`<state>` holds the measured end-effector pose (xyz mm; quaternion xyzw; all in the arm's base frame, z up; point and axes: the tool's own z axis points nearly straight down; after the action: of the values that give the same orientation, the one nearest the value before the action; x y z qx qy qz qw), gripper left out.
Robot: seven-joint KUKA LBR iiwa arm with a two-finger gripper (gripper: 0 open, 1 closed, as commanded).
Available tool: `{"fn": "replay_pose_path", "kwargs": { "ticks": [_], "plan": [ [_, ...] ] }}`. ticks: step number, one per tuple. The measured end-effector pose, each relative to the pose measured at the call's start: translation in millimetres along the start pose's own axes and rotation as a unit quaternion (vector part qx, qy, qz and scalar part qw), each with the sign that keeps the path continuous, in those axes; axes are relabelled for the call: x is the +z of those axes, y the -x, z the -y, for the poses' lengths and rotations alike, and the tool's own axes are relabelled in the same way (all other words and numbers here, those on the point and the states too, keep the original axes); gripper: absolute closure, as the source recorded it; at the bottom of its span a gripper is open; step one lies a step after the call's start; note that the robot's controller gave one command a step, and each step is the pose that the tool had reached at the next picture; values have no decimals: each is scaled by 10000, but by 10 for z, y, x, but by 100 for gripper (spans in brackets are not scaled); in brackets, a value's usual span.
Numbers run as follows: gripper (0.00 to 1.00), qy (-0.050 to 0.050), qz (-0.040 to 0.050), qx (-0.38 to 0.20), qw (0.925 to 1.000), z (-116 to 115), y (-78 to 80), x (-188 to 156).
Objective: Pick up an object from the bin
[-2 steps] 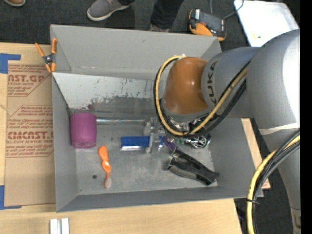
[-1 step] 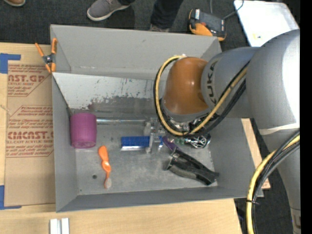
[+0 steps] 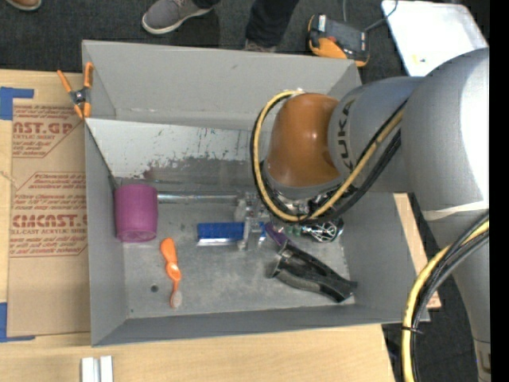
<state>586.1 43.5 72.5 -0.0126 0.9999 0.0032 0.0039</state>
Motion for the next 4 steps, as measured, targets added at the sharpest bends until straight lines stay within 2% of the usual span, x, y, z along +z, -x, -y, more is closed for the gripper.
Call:
{"fn": "replay_pose_path", "kwargs": {
  "ticks": [1, 2, 3, 4],
  "plan": [
    [100, 5, 16, -431, 9991, 73, 58, 4],
    [100, 4, -19, -335, 9994, 42, -24, -661],
    [100, -3, 2, -350, 9994, 26, 5, -1265],
    [100, -1, 18, -796, 9968, -7, -8, -438]
  ]
}}
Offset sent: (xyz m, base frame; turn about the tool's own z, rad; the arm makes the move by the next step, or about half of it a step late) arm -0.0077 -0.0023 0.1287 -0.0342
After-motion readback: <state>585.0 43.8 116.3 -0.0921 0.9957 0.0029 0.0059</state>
